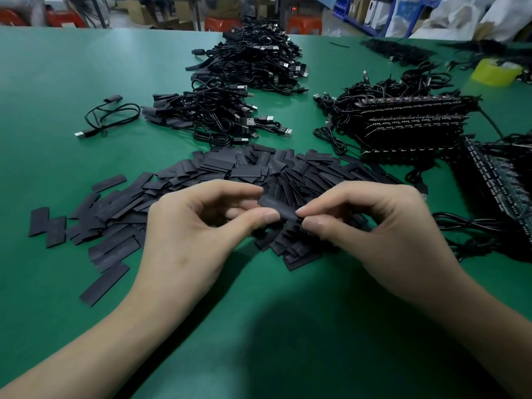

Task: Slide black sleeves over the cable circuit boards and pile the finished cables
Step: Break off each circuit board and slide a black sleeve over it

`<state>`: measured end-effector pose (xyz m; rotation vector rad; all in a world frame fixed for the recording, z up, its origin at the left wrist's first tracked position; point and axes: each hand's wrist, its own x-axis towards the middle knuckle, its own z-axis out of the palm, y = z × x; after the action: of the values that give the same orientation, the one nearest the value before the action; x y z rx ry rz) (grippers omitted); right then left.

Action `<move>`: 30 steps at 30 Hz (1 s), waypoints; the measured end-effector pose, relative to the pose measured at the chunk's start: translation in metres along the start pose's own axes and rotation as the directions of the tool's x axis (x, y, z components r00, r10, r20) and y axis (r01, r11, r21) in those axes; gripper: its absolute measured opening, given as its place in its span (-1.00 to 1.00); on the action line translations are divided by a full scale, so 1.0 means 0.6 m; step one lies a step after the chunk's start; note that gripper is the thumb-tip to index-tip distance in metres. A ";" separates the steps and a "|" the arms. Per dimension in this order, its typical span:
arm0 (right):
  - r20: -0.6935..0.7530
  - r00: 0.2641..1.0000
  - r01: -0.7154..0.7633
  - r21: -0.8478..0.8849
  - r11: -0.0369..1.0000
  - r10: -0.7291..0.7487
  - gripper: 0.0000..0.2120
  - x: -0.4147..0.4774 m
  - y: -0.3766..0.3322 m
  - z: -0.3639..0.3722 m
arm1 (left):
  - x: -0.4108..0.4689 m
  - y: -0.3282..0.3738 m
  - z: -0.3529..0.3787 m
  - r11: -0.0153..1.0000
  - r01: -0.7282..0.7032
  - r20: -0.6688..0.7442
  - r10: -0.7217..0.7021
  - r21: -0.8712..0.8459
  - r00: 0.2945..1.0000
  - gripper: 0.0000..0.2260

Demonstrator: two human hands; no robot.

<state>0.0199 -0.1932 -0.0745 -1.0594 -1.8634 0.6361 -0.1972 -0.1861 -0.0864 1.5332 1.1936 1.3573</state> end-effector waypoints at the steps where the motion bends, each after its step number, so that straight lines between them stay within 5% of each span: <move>1: -0.015 1.000 0.005 -0.003 1.000 -0.005 -0.93 -0.001 -0.002 0.002 | 0.000 0.000 0.000 1.000 0.012 -0.011 -0.012 0.000 1.000 -0.74; 8: -0.087 0.996 -0.005 -0.104 0.995 -0.004 -0.81 -0.004 -0.001 0.007 | -0.004 -0.001 0.004 0.999 0.022 0.000 -0.022 0.037 1.000 -0.78; 15: -0.053 0.996 0.063 -0.217 0.974 -0.076 -0.93 -0.003 -0.004 0.011 | -0.012 0.005 0.007 0.944 -0.184 0.024 0.185 0.274 0.982 -0.81; 18: -0.045 0.997 0.054 -0.178 0.983 -0.063 -0.91 -0.004 -0.008 0.015 | -0.007 0.002 0.009 1.000 0.007 0.022 -0.006 -0.019 1.000 -0.82; 21: 0.023 1.000 0.016 -0.121 0.992 -0.014 -0.83 -0.003 -0.010 0.012 | 0.001 0.000 0.004 0.933 0.155 0.080 -0.136 -0.325 0.987 -0.82; 25: 0.193 0.980 0.014 -0.348 0.938 0.057 -0.67 0.007 -0.002 -0.015 | 0.011 -0.003 -0.004 0.867 0.172 0.020 -0.184 -0.467 0.983 -0.81; 30: 0.169 0.985 0.030 -0.425 0.904 0.046 -0.86 0.016 -0.008 -0.026 | 0.015 -0.010 -0.005 0.835 0.142 0.006 -0.164 -0.531 0.986 -0.87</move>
<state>0.0291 -0.1870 -0.0592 -1.3246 -2.2174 0.3351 -0.2011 -0.1759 -0.0891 0.9959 0.8399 1.4589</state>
